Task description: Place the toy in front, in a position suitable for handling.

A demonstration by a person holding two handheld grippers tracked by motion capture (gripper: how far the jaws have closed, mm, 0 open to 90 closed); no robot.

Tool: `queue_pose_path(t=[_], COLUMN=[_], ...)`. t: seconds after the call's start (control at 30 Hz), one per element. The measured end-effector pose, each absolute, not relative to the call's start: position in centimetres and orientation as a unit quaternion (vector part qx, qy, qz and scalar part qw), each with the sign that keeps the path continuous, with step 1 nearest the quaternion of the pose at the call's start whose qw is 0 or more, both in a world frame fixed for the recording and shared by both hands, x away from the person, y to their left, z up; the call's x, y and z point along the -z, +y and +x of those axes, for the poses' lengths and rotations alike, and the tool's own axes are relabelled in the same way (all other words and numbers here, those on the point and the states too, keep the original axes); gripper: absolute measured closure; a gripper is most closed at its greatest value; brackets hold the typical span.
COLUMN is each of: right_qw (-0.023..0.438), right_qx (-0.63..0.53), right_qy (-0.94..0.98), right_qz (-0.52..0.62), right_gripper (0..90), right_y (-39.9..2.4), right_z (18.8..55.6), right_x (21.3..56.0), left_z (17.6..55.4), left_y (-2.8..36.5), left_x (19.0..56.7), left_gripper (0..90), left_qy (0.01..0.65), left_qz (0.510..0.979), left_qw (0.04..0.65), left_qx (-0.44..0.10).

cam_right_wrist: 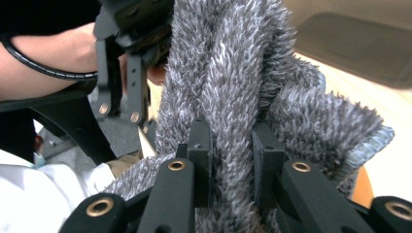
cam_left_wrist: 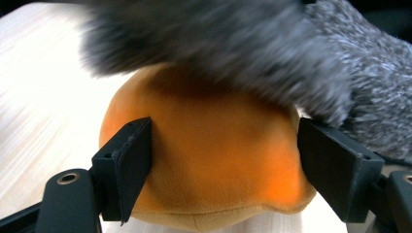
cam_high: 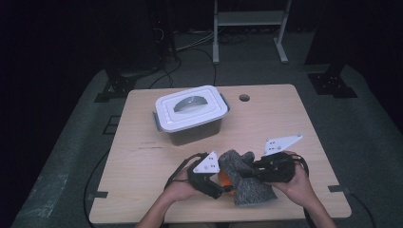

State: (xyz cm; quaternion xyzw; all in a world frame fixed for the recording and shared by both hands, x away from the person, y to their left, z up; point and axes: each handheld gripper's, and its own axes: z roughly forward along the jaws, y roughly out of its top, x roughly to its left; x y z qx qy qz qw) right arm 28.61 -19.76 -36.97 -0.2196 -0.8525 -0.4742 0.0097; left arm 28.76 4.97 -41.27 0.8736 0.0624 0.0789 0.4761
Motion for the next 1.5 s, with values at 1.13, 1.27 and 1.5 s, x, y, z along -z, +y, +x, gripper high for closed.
queue_pose_path(t=[1.13, 1.27, 1.5], right_qw=[-0.001, -0.003, 0.006], right_qx=[0.447, 0.444, 0.421], right_qy=[-0.864, -0.861, -0.871], right_qz=[-0.232, -0.249, -0.251], right_gripper=[73.7, 73.7, 73.6], right_y=[-20.4, -21.4, -22.0], right_z=[28.8, 29.3, 29.2], right_x=[38.1, 38.7, 39.3], left_z=[29.7, 30.0, 30.4], left_y=[6.1, 6.5, 6.5], left_x=[42.4, 42.6, 42.7], left_gripper=[17.4, 16.9, 7.8], left_qy=[0.088, 0.094, 0.117], left_qz=[0.878, 0.876, 0.875], left_qw=[0.468, 0.471, 0.47], left_qx=[-0.044, -0.039, -0.022])
